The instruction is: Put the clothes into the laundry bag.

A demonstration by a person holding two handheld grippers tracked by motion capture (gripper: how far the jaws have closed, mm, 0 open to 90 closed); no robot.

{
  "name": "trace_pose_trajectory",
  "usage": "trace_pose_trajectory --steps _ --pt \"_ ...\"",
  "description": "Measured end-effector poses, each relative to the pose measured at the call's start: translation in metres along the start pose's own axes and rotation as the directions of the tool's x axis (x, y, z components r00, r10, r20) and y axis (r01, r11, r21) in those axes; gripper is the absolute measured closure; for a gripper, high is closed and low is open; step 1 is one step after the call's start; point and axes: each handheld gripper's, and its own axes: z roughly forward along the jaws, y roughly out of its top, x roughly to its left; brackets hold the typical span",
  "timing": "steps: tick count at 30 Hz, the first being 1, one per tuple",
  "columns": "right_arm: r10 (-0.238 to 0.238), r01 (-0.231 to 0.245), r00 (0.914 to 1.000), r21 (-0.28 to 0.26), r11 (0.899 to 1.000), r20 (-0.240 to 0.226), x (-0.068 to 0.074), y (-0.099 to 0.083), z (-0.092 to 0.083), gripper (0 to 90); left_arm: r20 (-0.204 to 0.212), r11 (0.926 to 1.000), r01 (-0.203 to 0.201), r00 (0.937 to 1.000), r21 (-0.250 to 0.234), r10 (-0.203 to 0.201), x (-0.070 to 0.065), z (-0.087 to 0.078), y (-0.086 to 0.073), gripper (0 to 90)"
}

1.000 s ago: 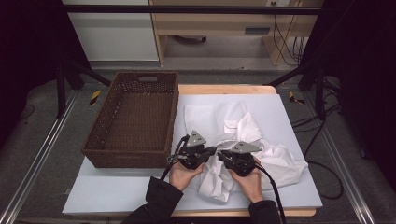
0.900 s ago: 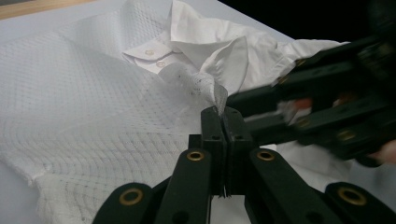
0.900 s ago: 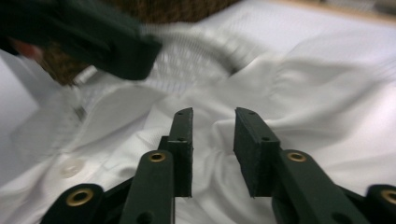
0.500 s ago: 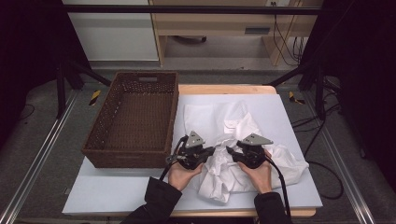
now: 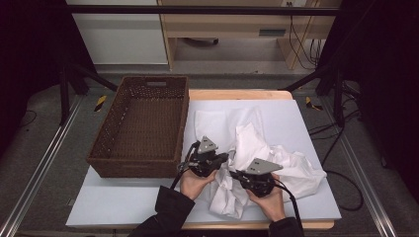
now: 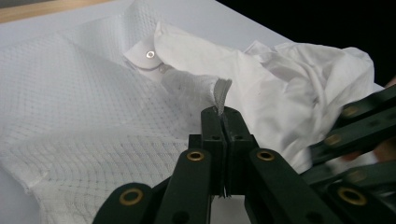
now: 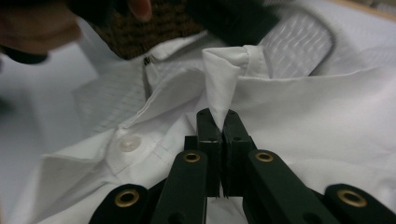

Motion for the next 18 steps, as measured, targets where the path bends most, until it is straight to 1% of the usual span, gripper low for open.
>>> trace_pose_trajectory --steps 2,4,5,6,7,8,11,13,15,16,17,18 --pt "0.018 -0.018 0.9997 0.035 0.999 0.014 -0.002 -0.001 0.015 89.0 0.005 0.9999 -0.007 1.0 -0.013 0.007 -0.003 -0.002 0.002 89.1" --pt "0.05 -0.053 0.997 0.048 0.997 0.059 -0.009 -0.001 0.027 88.8 0.014 0.9997 -0.021 0.9997 -0.015 0.022 -0.006 -0.004 0.003 89.1" --pt "0.064 -0.069 0.9938 0.052 0.996 0.091 -0.013 -0.001 0.032 88.7 0.013 0.9994 -0.03 0.9995 -0.015 0.03 -0.007 -0.005 0.002 89.1" --pt "0.081 -0.089 0.9867 0.054 0.995 0.141 -0.017 0.0 0.037 88.6 0.015 0.9994 -0.029 0.9994 -0.016 0.03 -0.008 -0.006 0.001 89.1" --pt "0.094 -0.105 0.9822 0.055 0.993 0.162 -0.02 -0.001 0.04 88.5 0.017 0.9995 -0.028 0.9994 -0.014 0.029 -0.008 -0.006 0.0 89.1" --pt "0.136 -0.151 0.9694 0.06 0.987 0.205 -0.026 -0.001 0.047 88.1 0.015 0.9995 -0.03 0.9994 -0.01 0.03 -0.007 -0.006 -0.002 89.1" --pt "0.139 -0.153 0.9679 0.053 0.987 0.21 -0.028 -0.002 0.049 86.0 0.011 0.9997 -0.024 0.9996 0.005 0.024 -0.003 -0.005 -0.008 89.1" --pt "0.139 -0.149 0.9747 0.045 0.988 0.175 -0.028 -0.001 0.044 78.9 0.008 0.9997 -0.021 0.9997 0.008 0.021 -0.001 -0.005 -0.009 89.1" --pt "0.131 -0.135 0.9821 0.024 0.991 0.136 -0.026 0.002 0.031 71.9 0.002 0.9998 -0.02 0.9998 0.005 0.02 0.001 -0.006 -0.009 89.0" --pt "0.12 -0.121 0.9853 0.005 0.993 0.122 -0.024 0.003 0.021 70.1 0.0 0.9998 -0.021 0.9998 0.004 0.021 0.001 -0.006 -0.009 89.1" --pt "0.12 -0.12 0.9857 -0.013 0.993 0.118 -0.023 0.003 0.01 67.8 -0.001 0.9998 -0.021 0.9998 0.004 0.021 0.002 -0.007 -0.009 89.1" --pt "0.133 -0.13 0.986 -0.042 0.991 0.1 -0.022 0.004 -0.002 64.8 -0.001 0.9998 -0.019 0.9998 0.003 0.019 0.002 -0.007 -0.009 89.0"
